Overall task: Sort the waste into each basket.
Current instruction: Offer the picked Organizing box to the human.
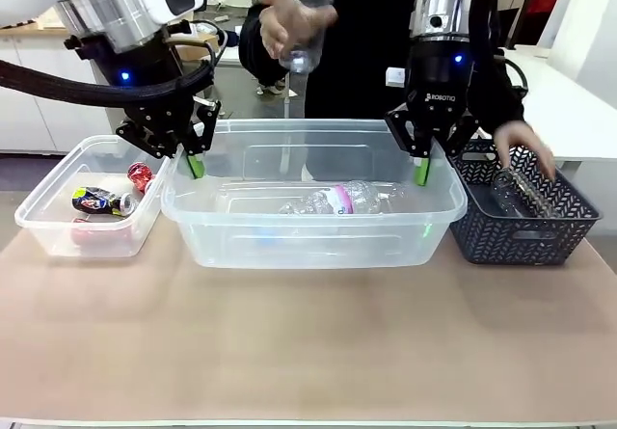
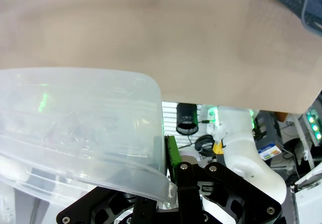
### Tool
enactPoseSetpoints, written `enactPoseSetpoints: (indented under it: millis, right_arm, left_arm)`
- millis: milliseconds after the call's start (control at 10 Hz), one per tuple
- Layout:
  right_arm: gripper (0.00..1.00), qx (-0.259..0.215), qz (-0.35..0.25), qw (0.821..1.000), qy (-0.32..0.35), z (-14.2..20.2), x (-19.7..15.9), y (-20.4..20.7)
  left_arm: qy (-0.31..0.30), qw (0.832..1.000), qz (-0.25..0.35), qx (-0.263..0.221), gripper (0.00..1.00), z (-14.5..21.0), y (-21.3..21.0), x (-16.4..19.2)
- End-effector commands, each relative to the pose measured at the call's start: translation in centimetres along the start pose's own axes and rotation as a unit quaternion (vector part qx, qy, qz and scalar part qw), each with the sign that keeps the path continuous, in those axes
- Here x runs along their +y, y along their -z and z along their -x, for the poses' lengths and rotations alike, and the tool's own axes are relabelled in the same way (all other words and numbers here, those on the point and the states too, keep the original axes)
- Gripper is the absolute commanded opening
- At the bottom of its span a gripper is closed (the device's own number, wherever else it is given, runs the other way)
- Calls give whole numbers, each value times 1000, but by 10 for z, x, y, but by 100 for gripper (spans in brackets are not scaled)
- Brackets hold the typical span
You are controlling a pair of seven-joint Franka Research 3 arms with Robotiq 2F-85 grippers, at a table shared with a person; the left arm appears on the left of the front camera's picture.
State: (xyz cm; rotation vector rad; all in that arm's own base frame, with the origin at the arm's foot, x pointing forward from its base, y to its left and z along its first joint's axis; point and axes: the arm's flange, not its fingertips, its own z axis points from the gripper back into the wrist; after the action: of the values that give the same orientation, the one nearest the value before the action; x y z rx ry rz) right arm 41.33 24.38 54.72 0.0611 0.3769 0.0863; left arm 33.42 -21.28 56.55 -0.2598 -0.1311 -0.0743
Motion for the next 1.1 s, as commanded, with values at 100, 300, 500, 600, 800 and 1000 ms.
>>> enactPoseSetpoints:
  millis: [100, 300, 500, 600, 800, 1000]
  right_arm:
    - [0, 1, 0, 1000, -4, 3, 1, 0]
    - [0, 1, 0, 1000, -4, 3, 1, 0]
    - [0, 1, 0, 1000, -4, 3, 1, 0]
    - [0, 1, 0, 1000, -4, 3, 1, 0]
    - [0, 1, 0, 1000, -4, 3, 1, 0]
    - [0, 1, 0, 1000, -4, 3, 1, 0]
  left_arm:
    - [-7, 1000, -7, -8, 0, 2, -2, 2]
    - [-7, 1000, -7, -8, 0, 2, -2, 2]
    - [-7, 1000, -7, -8, 0, 2, -2, 2]
    - [-7, 1000, -7, -8, 0, 2, -2, 2]
    - [-7, 1000, -7, -8, 0, 2, -2, 2]
    - [-7, 1000, -7, -8, 0, 2, -2, 2]
